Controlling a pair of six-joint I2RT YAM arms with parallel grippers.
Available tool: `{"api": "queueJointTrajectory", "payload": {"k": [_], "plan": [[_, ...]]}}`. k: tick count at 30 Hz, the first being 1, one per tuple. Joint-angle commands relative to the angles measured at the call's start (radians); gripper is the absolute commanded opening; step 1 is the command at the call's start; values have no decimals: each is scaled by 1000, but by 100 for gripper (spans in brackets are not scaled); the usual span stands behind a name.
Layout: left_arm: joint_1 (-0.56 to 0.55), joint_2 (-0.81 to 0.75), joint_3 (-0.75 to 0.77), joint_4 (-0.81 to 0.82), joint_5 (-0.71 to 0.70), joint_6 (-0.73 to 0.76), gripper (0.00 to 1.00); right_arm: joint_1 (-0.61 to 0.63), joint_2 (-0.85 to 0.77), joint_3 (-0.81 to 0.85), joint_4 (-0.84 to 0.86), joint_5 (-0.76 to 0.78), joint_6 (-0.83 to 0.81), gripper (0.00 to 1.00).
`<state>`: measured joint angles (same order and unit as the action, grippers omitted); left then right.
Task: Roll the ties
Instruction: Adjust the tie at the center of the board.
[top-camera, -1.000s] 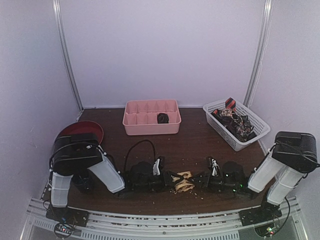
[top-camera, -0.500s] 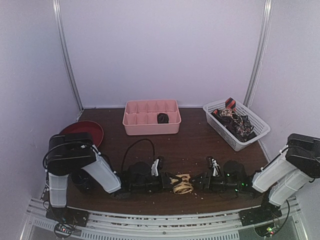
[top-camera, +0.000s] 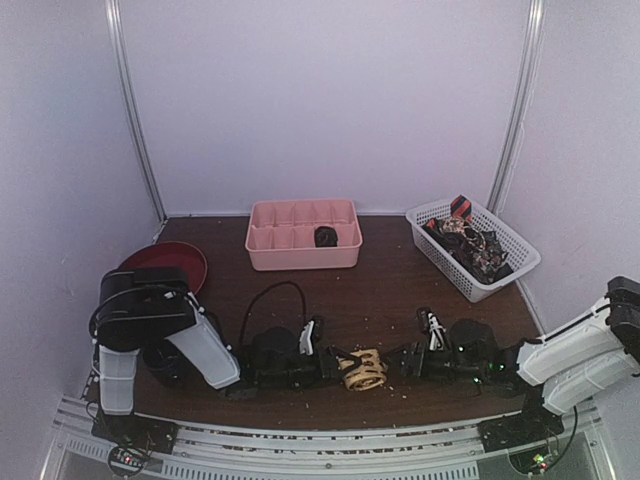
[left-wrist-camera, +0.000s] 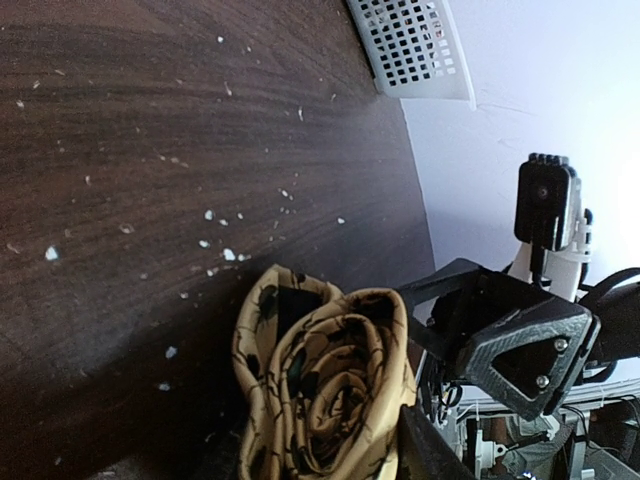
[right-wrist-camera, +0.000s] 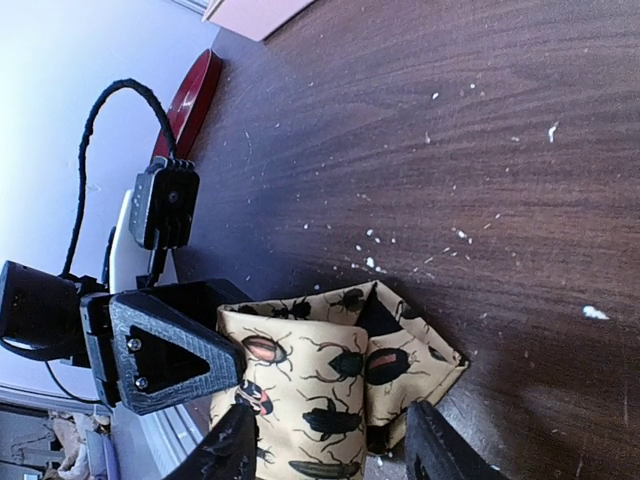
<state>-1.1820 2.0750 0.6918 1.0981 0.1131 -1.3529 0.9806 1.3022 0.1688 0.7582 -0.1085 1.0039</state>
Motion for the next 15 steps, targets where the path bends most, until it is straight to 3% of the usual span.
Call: {"api": "queueJointTrajectory", "payload": {"k": [1, 4, 15], "plan": [[-4, 19, 6, 22, 15, 1, 43, 47, -85, 28, -204, 127, -68, 50], [-4, 23, 10, 25, 17, 0, 43, 103, -104, 50, -276, 183, -106, 49], [-3, 32, 15, 26, 28, -2, 43, 232, -39, 142, -350, 315, -367, 65]]}}
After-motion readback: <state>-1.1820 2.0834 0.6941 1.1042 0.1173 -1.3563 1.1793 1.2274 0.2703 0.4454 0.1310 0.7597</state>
